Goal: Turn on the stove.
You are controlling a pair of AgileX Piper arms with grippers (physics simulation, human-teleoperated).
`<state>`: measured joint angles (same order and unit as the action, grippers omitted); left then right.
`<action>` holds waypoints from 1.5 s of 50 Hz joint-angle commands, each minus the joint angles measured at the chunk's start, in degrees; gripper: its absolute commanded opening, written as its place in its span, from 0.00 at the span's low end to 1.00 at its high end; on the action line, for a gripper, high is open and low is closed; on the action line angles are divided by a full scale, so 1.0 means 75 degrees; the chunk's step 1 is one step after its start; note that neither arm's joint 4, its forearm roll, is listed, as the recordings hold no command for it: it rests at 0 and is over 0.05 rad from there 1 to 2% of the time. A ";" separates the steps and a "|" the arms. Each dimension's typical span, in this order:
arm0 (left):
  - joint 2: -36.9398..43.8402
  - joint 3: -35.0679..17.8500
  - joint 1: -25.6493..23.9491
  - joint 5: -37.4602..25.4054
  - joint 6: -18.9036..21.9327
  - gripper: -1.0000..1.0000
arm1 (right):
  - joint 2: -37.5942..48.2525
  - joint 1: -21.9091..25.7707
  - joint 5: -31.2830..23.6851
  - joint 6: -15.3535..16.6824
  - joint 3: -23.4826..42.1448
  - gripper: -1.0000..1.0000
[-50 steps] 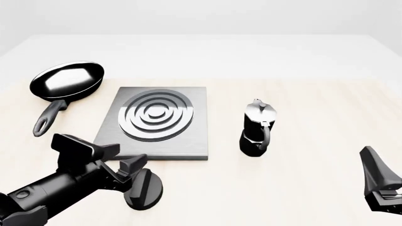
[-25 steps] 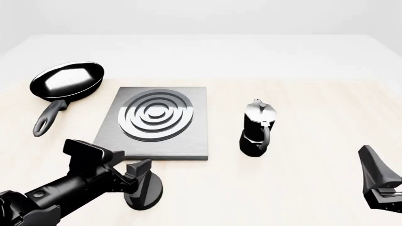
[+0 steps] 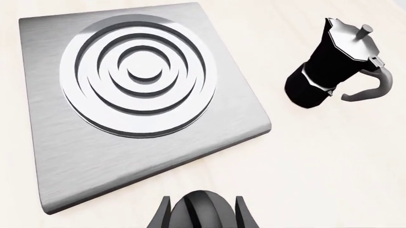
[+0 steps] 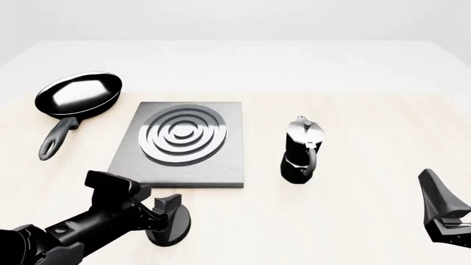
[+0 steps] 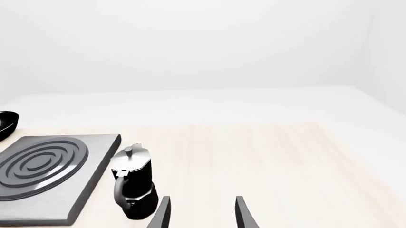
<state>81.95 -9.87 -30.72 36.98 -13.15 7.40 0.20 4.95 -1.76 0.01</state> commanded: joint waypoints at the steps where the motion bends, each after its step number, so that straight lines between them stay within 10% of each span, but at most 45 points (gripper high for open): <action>1: 0.0497 0.0035 -0.0064 0.0351 -0.0138 1.00 | 0.0081 -0.0003 0.0062 -0.0015 0.0000 1.00; 34: 0.1846 0.0008 -0.0202 0.1051 -0.0979 1.00 | 0.0166 0.0004 0.0132 -0.0008 0.0000 1.00; 75: 0.0664 -0.0210 0.1021 0.0059 -0.0534 1.00 | 0.0390 0.0041 0.0298 0.0012 0.0000 1.00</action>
<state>89.38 -10.38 -28.45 40.21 -20.56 9.88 0.47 6.81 -1.73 0.01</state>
